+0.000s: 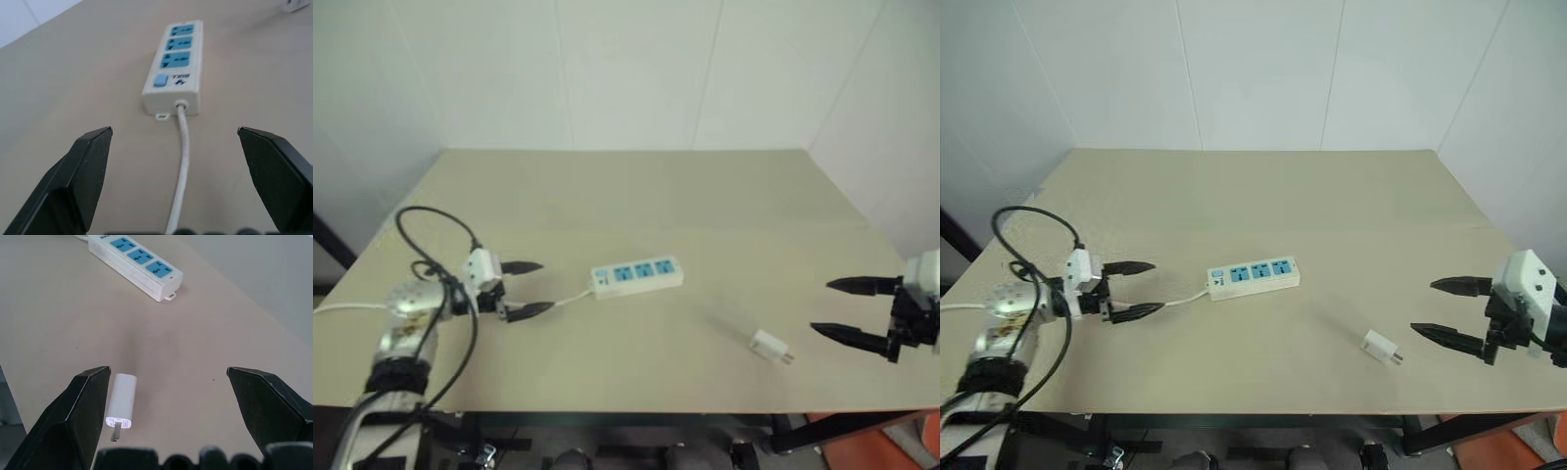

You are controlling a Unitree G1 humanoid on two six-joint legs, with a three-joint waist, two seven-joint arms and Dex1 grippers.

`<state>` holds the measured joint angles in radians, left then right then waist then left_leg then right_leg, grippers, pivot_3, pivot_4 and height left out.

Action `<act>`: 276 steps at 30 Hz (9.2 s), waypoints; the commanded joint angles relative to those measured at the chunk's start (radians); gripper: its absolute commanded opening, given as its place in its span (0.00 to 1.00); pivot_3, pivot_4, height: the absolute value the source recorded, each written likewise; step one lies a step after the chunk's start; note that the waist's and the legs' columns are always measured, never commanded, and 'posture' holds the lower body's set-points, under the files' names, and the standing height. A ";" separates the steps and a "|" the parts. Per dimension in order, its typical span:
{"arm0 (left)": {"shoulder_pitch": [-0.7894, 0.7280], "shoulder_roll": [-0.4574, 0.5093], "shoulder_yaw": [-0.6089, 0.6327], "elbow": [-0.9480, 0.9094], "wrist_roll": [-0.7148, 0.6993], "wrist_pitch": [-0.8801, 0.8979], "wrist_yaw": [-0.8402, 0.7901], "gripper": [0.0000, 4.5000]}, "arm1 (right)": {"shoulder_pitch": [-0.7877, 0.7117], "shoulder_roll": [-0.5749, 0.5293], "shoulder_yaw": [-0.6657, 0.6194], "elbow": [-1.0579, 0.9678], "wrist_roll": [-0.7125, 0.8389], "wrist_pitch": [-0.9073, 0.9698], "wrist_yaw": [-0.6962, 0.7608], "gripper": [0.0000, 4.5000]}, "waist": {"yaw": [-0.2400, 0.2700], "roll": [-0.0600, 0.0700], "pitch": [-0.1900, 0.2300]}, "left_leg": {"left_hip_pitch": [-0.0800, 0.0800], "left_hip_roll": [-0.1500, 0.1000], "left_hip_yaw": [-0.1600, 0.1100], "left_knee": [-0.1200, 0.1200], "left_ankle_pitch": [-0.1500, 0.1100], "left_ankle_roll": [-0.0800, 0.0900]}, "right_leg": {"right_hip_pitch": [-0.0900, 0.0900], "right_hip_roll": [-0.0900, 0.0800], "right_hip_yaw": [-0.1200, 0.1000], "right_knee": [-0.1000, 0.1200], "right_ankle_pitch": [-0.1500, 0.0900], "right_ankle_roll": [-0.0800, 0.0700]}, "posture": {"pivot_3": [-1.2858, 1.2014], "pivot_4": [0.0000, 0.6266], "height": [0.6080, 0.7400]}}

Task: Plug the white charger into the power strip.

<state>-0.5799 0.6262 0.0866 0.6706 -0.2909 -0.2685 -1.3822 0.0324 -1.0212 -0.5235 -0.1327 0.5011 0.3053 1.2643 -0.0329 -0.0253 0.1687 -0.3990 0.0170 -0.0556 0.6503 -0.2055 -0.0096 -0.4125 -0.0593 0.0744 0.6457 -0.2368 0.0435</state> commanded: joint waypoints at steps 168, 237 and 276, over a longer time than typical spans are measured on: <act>-0.152 -0.326 -0.114 0.315 0.099 -0.241 -0.221 0.72 | -0.773 -0.182 1.070 -0.300 -0.152 1.000 -0.383 1.00 | 0.019 -0.005 0.003 | -0.012 -0.001 -0.003 0.004 0.000 0.000 | -0.009 -0.001 -0.002 -0.002 0.001 0.002 | 0.52 0.24 1.00; 0.096 -0.145 -0.212 -0.245 0.043 0.152 -0.024 0.72 | -0.545 0.778 0.538 0.330 0.082 -0.239 0.115 0.25 | -0.008 -0.005 0.003 | -0.007 0.000 -0.004 0.006 0.000 0.000 | -0.005 0.000 -0.003 0.003 0.006 -0.006 | 0.52 0.24 1.00; 0.109 -0.118 -0.217 -0.244 0.038 0.137 -0.046 0.72 | -0.636 0.870 0.543 0.731 -0.076 -0.541 0.157 0.25 | -0.013 -0.004 0.003 | -0.006 0.000 -0.004 0.006 0.000 0.000 | -0.005 0.000 -0.002 0.003 0.006 -0.007 | 0.52 0.24 1.00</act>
<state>-0.4814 0.4905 -0.1266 0.4469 -0.2603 -0.1278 -1.4219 -0.5821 -0.1569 0.0301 0.6033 0.4221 -0.2116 1.4236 -0.0459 -0.0296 0.1722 -0.4047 0.0171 -0.0598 0.6557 -0.2055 -0.0094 -0.4178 -0.0588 0.0720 0.6489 -0.2304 0.0370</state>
